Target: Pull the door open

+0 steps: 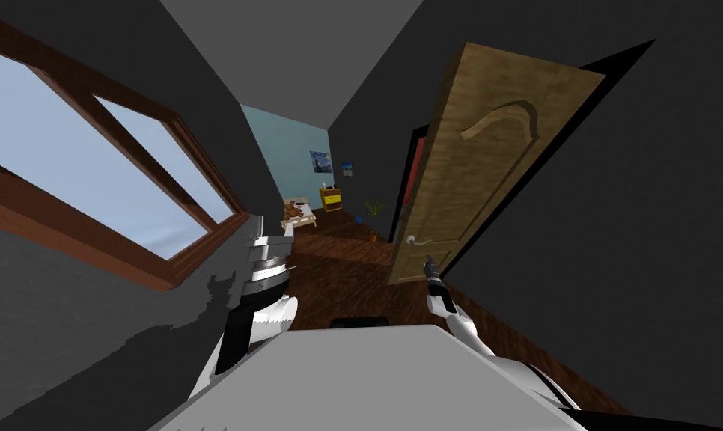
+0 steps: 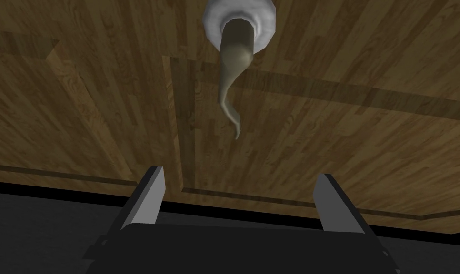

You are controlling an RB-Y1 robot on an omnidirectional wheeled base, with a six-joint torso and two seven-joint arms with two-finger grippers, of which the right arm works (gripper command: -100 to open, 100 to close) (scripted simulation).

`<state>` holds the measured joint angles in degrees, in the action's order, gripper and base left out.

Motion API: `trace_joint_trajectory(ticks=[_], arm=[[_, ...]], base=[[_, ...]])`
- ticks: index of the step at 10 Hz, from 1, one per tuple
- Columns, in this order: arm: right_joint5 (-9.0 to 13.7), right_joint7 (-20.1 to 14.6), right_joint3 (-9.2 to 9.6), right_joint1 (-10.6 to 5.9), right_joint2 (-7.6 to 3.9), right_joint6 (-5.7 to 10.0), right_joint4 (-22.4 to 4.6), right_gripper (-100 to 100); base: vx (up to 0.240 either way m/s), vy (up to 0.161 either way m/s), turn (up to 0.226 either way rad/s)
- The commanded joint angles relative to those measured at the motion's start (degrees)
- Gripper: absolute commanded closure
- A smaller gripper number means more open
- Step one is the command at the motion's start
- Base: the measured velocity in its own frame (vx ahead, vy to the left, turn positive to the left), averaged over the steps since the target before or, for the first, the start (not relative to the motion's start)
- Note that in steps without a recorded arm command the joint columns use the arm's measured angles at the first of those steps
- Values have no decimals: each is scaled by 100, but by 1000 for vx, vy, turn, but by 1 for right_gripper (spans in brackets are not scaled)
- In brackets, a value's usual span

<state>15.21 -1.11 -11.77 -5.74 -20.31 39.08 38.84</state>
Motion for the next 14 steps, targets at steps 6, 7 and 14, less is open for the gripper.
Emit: trace_joint_trajectory(ticks=[6, 7, 14], arm=[[-51, 16, -22, -56, 39, 9, -45, -100], [-64, 20, -28, -70, 50, 11, -55, -100], [-167, 54, -74, -175, 133, 24, -135, -100]], base=[[-191, -87, 164], [-161, -99, 163], [-173, -97, 163]])
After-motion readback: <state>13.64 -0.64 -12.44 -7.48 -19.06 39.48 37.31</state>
